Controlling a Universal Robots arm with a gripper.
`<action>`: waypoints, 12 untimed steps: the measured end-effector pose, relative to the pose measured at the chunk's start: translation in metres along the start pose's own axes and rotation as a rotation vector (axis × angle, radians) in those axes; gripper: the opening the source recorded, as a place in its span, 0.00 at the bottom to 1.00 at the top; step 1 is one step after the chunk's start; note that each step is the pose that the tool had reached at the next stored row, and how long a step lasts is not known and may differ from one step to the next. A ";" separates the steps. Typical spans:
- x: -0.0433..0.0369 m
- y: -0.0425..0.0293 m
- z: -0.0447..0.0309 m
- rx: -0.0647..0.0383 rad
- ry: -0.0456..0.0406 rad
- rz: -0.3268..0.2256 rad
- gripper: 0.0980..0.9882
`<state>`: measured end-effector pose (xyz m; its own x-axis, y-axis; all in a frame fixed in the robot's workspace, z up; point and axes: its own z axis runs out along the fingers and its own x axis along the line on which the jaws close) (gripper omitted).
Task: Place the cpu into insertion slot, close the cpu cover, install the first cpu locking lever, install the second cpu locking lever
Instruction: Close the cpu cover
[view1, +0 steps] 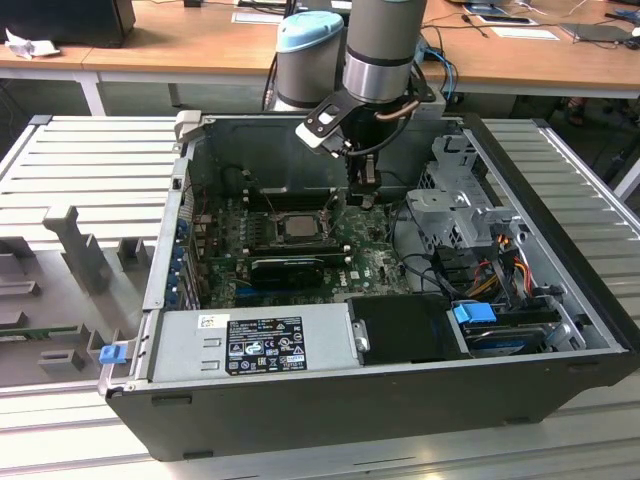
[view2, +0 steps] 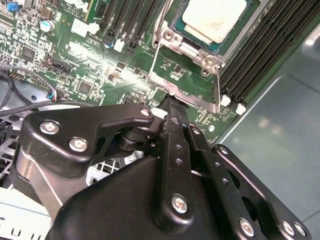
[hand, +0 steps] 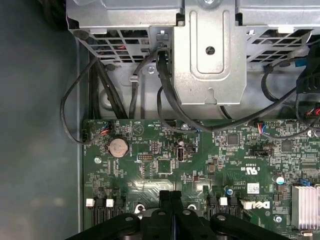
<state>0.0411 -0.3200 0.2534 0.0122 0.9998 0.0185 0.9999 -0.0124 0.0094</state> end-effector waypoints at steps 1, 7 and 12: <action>0.0000 -0.0005 0.0000 0.000 -0.0001 0.000 0.01; -0.0001 -0.0089 -0.0001 0.000 0.0000 0.000 0.01; -0.0002 -0.0157 -0.0002 0.000 0.0000 0.000 0.01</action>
<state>0.0253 -0.3200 0.2534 0.0123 0.9998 0.0185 0.9999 -0.0125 0.0094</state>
